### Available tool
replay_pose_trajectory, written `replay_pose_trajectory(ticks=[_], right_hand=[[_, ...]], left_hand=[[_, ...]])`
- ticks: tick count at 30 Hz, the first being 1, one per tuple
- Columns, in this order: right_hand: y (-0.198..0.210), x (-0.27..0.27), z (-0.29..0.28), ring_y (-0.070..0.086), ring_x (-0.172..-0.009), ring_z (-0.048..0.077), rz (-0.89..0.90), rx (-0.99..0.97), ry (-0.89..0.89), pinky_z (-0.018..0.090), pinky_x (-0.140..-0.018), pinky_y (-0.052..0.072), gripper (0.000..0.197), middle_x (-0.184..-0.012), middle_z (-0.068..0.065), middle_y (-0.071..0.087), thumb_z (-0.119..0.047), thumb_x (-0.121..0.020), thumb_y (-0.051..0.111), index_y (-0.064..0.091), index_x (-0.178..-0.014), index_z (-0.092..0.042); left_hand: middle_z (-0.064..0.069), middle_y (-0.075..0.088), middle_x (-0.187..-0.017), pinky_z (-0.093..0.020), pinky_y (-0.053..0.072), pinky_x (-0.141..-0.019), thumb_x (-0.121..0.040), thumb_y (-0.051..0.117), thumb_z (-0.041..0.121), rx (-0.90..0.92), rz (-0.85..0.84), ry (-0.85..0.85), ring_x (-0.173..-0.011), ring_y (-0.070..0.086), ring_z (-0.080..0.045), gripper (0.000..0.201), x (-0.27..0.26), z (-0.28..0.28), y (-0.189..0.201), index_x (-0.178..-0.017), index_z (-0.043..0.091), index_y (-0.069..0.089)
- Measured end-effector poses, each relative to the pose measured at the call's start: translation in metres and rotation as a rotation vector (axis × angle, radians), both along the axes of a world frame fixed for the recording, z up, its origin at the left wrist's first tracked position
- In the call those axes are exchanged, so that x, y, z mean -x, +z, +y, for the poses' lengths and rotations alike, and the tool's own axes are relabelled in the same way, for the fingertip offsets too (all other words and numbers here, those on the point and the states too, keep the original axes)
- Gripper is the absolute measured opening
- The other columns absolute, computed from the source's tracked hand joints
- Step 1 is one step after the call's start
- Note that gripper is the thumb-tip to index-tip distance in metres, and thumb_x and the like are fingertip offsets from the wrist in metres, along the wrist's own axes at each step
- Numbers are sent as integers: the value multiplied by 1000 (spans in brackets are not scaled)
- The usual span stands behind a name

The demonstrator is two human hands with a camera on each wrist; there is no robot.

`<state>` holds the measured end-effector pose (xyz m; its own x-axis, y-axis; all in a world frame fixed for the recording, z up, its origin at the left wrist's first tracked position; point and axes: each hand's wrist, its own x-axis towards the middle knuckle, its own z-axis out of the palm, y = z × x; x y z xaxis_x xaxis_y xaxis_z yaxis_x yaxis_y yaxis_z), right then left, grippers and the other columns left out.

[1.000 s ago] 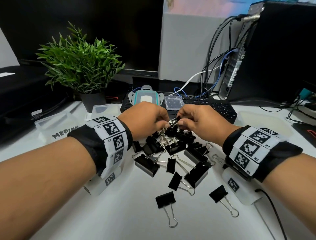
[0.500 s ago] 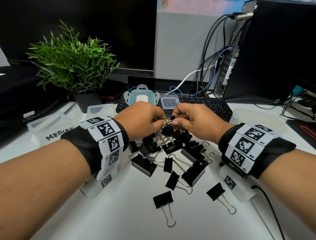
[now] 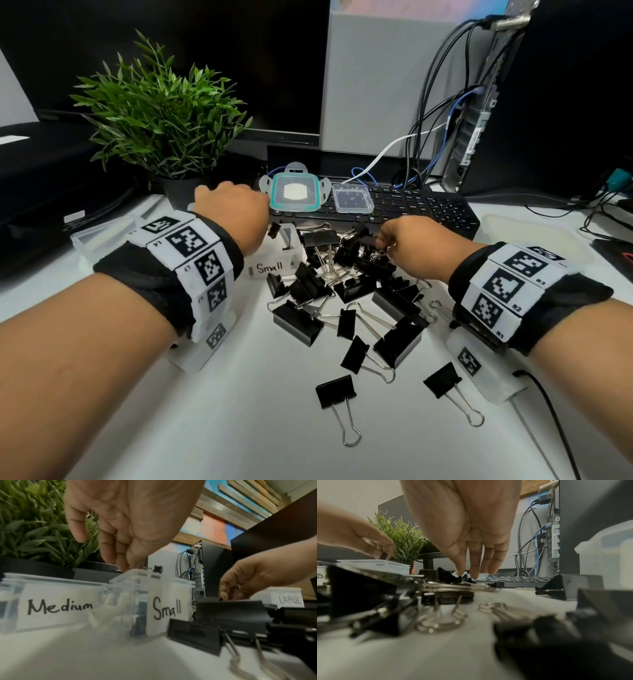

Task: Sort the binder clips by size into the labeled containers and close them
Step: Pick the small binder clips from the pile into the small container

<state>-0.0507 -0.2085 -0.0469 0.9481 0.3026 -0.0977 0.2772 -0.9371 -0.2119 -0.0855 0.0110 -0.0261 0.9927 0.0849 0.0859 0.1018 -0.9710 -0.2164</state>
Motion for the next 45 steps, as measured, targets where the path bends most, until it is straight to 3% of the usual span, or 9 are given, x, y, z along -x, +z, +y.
replay_pose_trajectory(ticks=[12, 20, 22, 25, 28, 31, 37, 40, 45], right_hand=[[0, 0, -3, 62, -101, 28, 28, 211, -42, 34, -85, 51, 27, -108, 12, 65, -11, -92, 48, 66, -112, -6], [9, 3, -1, 58, -112, 25, 91, 243, -56, 30, -89, 47, 33, -124, 6, 60, -5, -93, 46, 62, -121, -11], [14, 4, 2, 55, -114, 20, 186, 266, -64, 22, -75, 47, 40, -133, 3, 53, 2, -94, 42, 57, -127, -12], [12, 0, 5, 54, -83, 14, 197, 249, -50, 12, -53, 37, 34, -128, 4, 58, -1, -95, 43, 59, -124, -11], [1, 1, 1, 60, -96, 22, 124, 250, -45, 28, -82, 49, 27, -117, 9, 63, -13, -97, 44, 63, -116, -8], [-3, 0, -3, 61, -102, 28, 85, 181, -47, 35, -88, 50, 27, -110, 12, 65, -15, -95, 46, 66, -110, -6], [1, 4, -1, 49, -64, 13, 151, 129, -40, 17, -52, 36, 22, -86, 1, 57, -8, -94, 47, 63, -109, -8], [0, 3, -1, 42, -59, 8, 188, 211, -34, 14, -49, 33, 26, -98, 4, 61, -7, -95, 46, 62, -115, -7], [-3, 0, -1, 61, -90, 24, 111, 223, -33, 33, -79, 52, 23, -111, 15, 66, -8, -93, 50, 66, -108, -2]], left_hand=[[-2, 57, -93, -34, 31, -77, -89, 46, 6, 16, 76, -24, -91, 52, -25, 24, -8, -3, -8, -104, 15, 62], [-3, 59, -110, -34, 32, -79, -89, 40, 4, 57, 54, -49, -104, 53, -26, 30, -6, -6, -8, -107, 17, 60], [-3, 57, -111, -34, 31, -78, -91, 40, 6, 85, 11, -92, -105, 51, -26, 29, -6, -7, -7, -109, 19, 58], [0, 58, -109, -33, 32, -78, -95, 42, 15, 122, -39, -168, -108, 49, -23, 23, -8, -6, -10, -106, 24, 60], [1, 59, -105, -33, 33, -78, -95, 44, 21, 137, -58, -206, -106, 50, -22, 19, -9, -7, -12, -102, 25, 61], [1, 60, -103, -34, 37, -83, -94, 45, 25, 155, -67, -235, -104, 52, -21, 19, -10, -7, -12, -102, 25, 63], [2, 60, -104, -36, 40, -86, -93, 47, 26, 148, -53, -263, -105, 53, -20, 19, -9, -8, -14, -101, 24, 64], [2, 60, -103, -36, 40, -86, -93, 47, 27, 148, -54, -274, -104, 53, -20, 18, -9, -9, -15, -99, 23, 64], [1, 59, -98, -36, 40, -84, -92, 48, 26, 159, -58, -268, -101, 53, -21, 17, -11, -11, -15, -96, 22, 63]])
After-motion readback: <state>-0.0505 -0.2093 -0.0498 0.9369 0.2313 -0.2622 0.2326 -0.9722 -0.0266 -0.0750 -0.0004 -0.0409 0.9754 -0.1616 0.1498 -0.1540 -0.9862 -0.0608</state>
